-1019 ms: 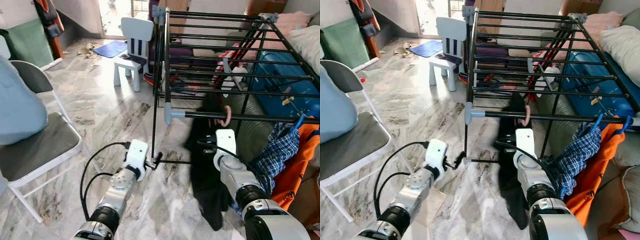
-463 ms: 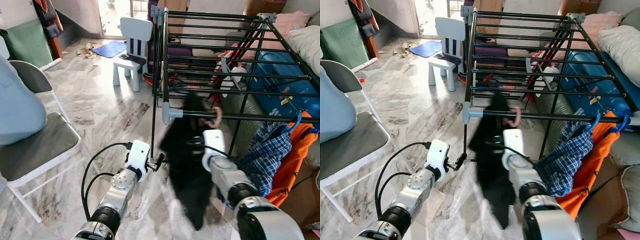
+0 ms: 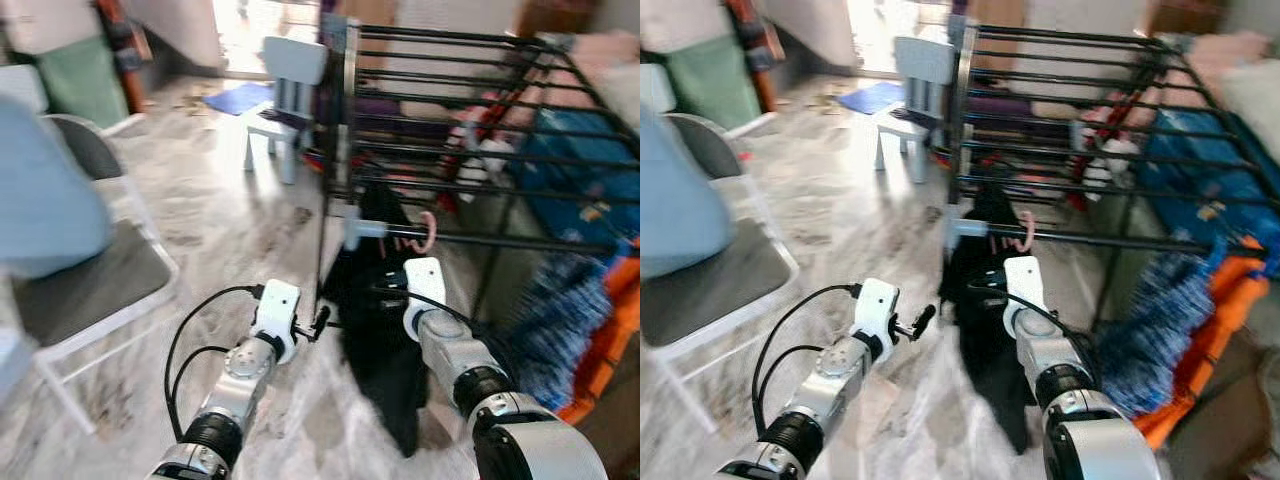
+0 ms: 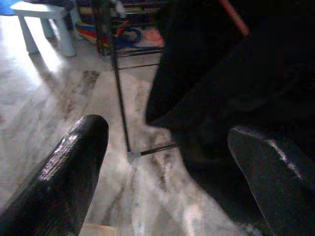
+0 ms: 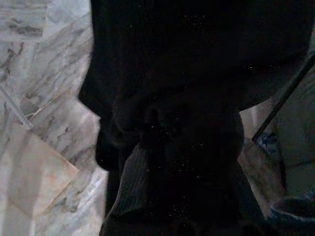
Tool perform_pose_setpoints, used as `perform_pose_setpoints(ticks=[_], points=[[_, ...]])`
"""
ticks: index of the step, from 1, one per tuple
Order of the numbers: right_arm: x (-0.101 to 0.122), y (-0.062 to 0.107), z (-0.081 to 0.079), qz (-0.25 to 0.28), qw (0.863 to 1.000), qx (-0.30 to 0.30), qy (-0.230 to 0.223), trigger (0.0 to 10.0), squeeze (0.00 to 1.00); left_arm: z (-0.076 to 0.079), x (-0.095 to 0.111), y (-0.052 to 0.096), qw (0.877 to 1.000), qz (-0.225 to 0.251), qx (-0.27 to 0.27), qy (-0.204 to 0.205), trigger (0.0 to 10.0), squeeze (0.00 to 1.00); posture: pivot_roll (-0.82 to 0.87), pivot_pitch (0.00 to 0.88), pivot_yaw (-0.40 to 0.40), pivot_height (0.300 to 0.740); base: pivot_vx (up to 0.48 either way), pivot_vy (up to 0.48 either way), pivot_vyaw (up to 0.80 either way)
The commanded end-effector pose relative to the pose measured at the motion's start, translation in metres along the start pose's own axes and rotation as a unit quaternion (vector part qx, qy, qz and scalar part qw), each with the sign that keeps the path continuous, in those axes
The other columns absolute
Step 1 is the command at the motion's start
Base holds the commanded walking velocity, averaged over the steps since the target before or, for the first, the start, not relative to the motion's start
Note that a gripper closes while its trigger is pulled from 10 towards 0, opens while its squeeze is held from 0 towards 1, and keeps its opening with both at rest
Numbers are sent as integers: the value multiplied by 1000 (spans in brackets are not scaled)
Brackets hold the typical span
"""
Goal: Hang hanger
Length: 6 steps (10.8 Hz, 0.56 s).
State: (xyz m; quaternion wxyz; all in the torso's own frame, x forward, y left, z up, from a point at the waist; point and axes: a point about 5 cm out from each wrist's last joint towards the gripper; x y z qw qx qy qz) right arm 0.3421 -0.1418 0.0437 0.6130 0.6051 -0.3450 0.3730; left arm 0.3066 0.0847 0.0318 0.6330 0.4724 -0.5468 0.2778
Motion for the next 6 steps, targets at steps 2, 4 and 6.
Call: perform_pose_setpoints(ticks=[2,4,6], points=[[18,2,16,63,997,-44,1,10000,0,1,2,-1,1000,3,-10,-3,10000,0,89,0,-79,740,0,476,0],[22,11,37,120,986,-113,-5,10000,0,1,2,-1,1000,2,-10,-5,10000,0,92,0,-76,740,0,463,0],[14,24,47,144,979,-143,-22,10000,0,0,3,-1,1000,0,-12,-8,10000,0,84,0,-66,740,0,463,0]])
Point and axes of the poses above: a point about 5 cm out from each wrist's last joint towards the gripper, its own y axis pointing back from the gripper into the wrist, its own x axis along the axis of the wrist's last joint, z = x × y, and after that the axes turned 3 degrees about -y, right-handed
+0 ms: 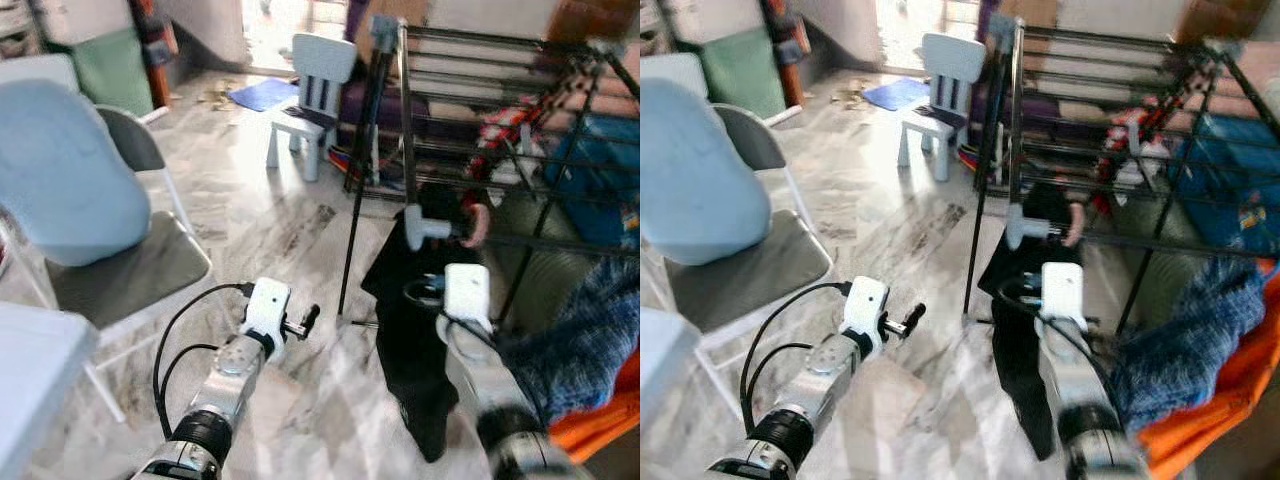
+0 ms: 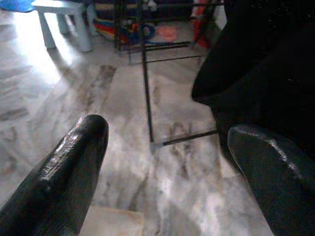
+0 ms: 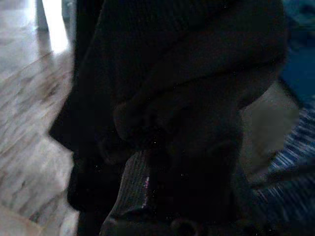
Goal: Hang hanger
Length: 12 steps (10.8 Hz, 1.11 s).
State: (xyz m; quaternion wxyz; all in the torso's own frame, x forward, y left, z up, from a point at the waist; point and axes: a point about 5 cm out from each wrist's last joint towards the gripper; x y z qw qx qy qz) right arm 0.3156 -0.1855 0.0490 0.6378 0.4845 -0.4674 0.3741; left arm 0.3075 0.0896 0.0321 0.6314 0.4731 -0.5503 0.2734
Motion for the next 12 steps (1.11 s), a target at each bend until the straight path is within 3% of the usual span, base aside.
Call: perform_pose_setpoints(ticks=[1,3,5,10,12], points=[[15,1,7,33,999,-18,-13,10000,0,5,3,-3,1000,1,-11,-6,10000,0,78,0,-60,740,0,401,0],[6,10,15,23,999,-33,-18,10000,0,8,5,-4,1000,8,-19,-8,10000,0,74,0,-57,740,0,159,0],[13,9,24,27,999,-39,-15,10000,0,9,7,-5,1000,12,-22,-7,10000,0,74,0,-59,740,0,0,0],[29,1,25,33,999,-20,-7,10000,0,8,9,-3,999,27,-31,-11,10000,0,78,0,-57,740,0,0,0],[30,2,25,34,999,-19,-6,10000,0,9,10,-2,998,36,-49,-11,10000,0,79,0,-48,740,412,0,0]])
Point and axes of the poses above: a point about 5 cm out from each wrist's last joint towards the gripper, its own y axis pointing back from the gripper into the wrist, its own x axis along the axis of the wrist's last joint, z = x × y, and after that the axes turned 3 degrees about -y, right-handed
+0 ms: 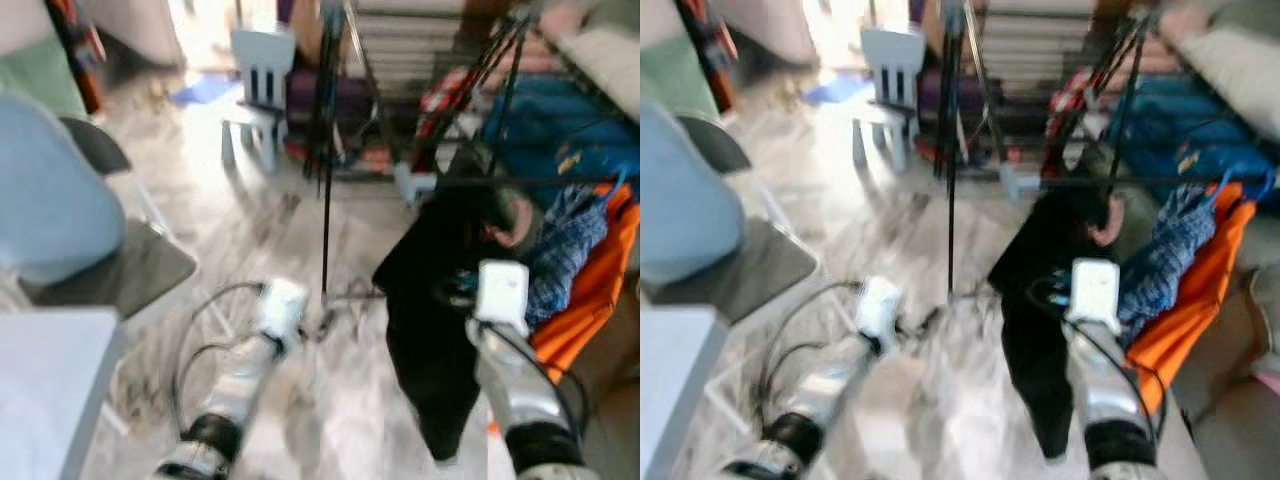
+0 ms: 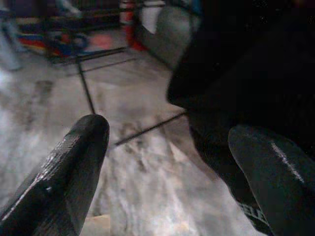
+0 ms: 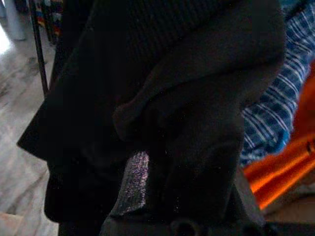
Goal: Hang hanger
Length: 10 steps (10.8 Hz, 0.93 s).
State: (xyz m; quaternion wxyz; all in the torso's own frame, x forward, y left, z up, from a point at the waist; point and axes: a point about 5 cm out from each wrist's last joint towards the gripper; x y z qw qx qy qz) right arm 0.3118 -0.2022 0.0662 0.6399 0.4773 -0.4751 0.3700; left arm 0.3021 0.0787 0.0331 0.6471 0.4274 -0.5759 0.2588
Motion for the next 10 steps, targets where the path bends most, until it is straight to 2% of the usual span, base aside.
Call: perform_pose_setpoints(ticks=[1,5,9,10], points=[[14,-2,4,29,1000,-6,-3,10000,0,-4,8,-2,1000,11,0,-11,10000,0,80,0,-42,740,480,0,0],[22,-3,3,50,999,-3,16,10000,0,-6,9,-2,1000,13,-1,-12,10000,0,84,0,-40,740,405,0,0],[25,0,-17,57,996,62,37,10000,0,-8,8,-2,1000,7,8,-10,10000,0,85,0,-40,740,400,0,0],[25,2,-23,60,993,83,53,10000,0,-8,9,-3,1000,12,14,-3,10000,0,83,0,-41,740,0,0,0]])
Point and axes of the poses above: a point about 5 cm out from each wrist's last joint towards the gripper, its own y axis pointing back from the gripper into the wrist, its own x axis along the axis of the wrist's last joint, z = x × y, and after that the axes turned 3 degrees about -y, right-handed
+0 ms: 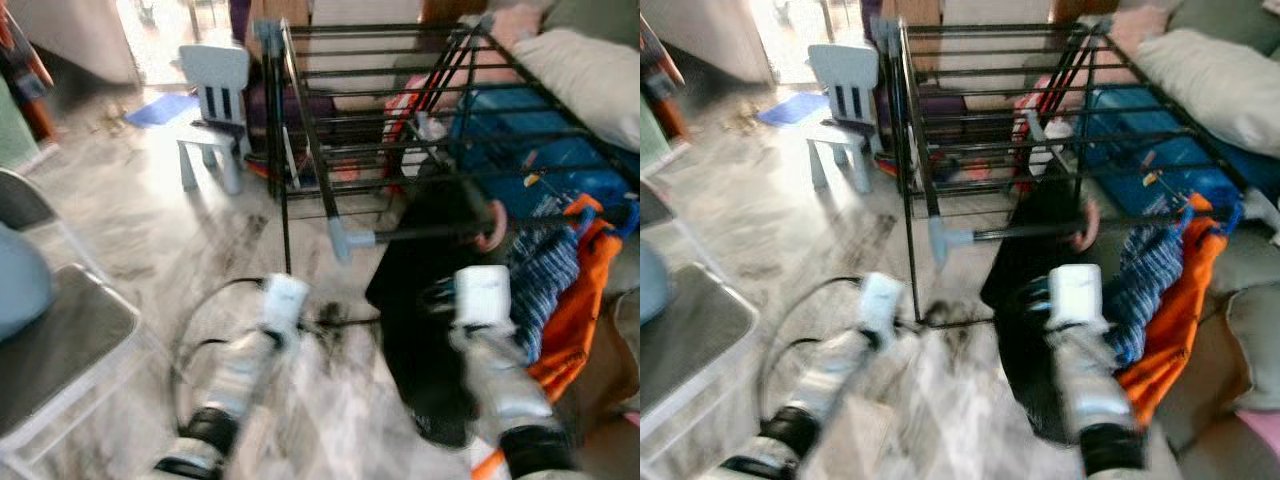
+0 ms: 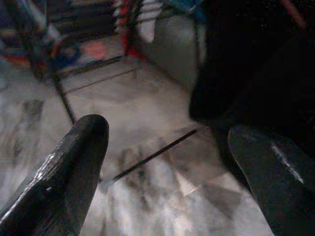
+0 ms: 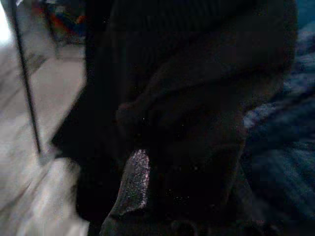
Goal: Hang hanger
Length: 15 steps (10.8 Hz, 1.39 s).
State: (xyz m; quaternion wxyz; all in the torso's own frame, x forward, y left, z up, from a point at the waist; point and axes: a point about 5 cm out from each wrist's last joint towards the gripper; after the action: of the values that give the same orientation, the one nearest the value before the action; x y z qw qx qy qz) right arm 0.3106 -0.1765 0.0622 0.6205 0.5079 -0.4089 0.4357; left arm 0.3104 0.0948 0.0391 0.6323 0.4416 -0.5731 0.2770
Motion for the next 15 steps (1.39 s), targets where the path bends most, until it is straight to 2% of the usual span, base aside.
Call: perform_pose_setpoints(ticks=[1,2,7,9,10,11,12,15], points=[[27,-2,0,56,998,7,11,10000,0,11,3,-5,1000,1,-13,4,10000,0,82,0,-43,740,0,0,0],[26,-1,-3,56,998,13,12,10000,0,11,3,-5,1000,0,-11,6,10000,0,82,0,-43,740,0,0,0],[22,13,-49,50,992,114,8,10000,0,12,2,-6,1000,-10,-8,2,10000,0,79,0,-41,740,0,0,0],[20,14,-61,37,989,141,-8,10000,0,12,1,-6,1000,-11,-8,2,10000,0,77,0,-37,740,0,0,0],[16,10,-71,14,985,172,-16,10000,0,13,0,-6,1000,-13,-13,4,10000,0,76,0,-37,740,0,0,0],[17,8,-75,8,983,183,-16,10000,0,13,0,-6,1000,-14,-14,4,10000,0,76,0,-36,740,0,0,0],[24,0,-85,-2,979,203,-18,10000,0,13,-1,-6,1000,-17,-13,5,10000,0,78,0,-38,740,0,0,0],[17,-7,-100,-60,971,231,-33,10000,0,10,-2,-4,1000,-19,-4,7,10000,0,102,0,-59,740,0,0,0]])
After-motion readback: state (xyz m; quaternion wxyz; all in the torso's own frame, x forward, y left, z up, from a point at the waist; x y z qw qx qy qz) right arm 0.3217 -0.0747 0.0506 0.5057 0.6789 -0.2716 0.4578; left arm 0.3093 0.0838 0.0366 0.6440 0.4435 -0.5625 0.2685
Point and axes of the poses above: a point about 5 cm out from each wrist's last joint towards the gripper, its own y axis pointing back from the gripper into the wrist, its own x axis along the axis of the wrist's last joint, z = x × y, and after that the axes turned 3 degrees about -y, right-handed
